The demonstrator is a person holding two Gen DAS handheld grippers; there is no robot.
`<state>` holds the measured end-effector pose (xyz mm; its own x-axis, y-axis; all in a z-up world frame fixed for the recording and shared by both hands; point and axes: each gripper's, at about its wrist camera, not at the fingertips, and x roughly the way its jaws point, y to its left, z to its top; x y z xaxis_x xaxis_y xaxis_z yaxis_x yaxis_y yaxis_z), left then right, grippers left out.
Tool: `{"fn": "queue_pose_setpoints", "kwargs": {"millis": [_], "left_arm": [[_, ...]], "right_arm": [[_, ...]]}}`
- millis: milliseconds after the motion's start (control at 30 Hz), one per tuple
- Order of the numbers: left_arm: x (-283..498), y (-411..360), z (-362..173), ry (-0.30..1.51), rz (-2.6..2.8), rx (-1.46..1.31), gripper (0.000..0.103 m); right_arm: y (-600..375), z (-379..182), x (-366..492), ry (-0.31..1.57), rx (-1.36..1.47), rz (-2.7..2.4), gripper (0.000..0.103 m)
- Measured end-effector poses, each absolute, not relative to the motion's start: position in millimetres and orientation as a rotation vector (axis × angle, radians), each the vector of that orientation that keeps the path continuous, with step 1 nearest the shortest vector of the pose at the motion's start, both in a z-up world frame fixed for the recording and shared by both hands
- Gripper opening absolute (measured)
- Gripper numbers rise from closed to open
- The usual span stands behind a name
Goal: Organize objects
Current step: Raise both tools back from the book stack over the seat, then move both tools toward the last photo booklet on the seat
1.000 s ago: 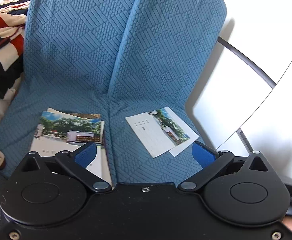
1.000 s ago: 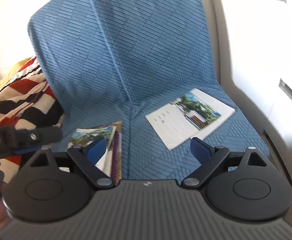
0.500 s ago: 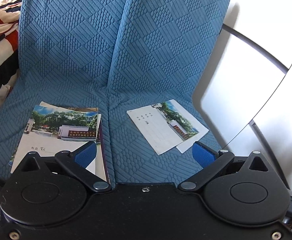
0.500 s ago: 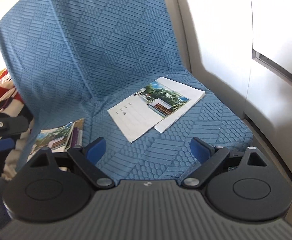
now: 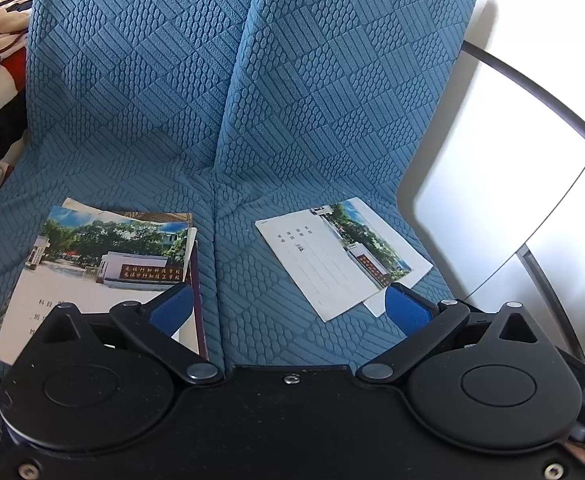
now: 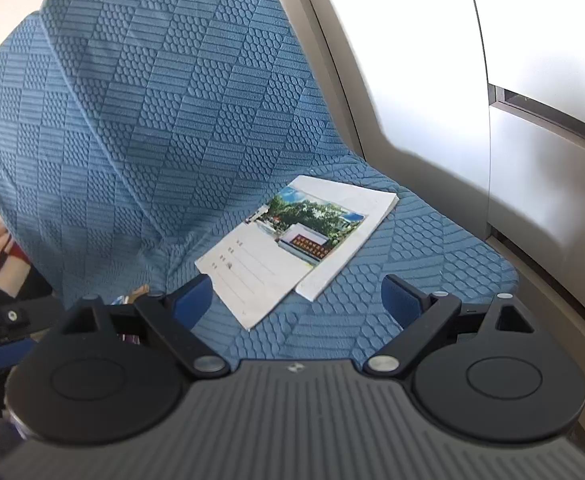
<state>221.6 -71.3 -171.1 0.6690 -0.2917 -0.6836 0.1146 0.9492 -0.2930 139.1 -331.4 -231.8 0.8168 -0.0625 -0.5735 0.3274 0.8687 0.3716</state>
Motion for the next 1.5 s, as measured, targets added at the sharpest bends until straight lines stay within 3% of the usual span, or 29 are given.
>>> {"fn": "queue_pose_setpoints", "kwargs": {"millis": [567,667,967,1167,1500], "left_arm": [[273,-106,-206,0.853,-0.28,-0.293,0.099],[281,-116,-217,0.872,-0.31,-0.305,0.092],[308,-138,-266,1.008,-0.364,-0.388,0.056],[319,-148,-297,1.107,-0.387,-0.475,0.05],[325,-159,-316,1.166,-0.397,-0.501,0.049]], "right_arm": [[-359,-269,177,0.508,0.699,-0.211,0.092],[-370,-281,186,0.519,0.759,-0.214,0.092],[-400,-319,224,0.597,0.859,-0.185,0.057],[-408,-347,246,0.683,0.995,-0.085,0.053],[-416,-356,250,0.679,1.131,-0.026,0.054]]}}
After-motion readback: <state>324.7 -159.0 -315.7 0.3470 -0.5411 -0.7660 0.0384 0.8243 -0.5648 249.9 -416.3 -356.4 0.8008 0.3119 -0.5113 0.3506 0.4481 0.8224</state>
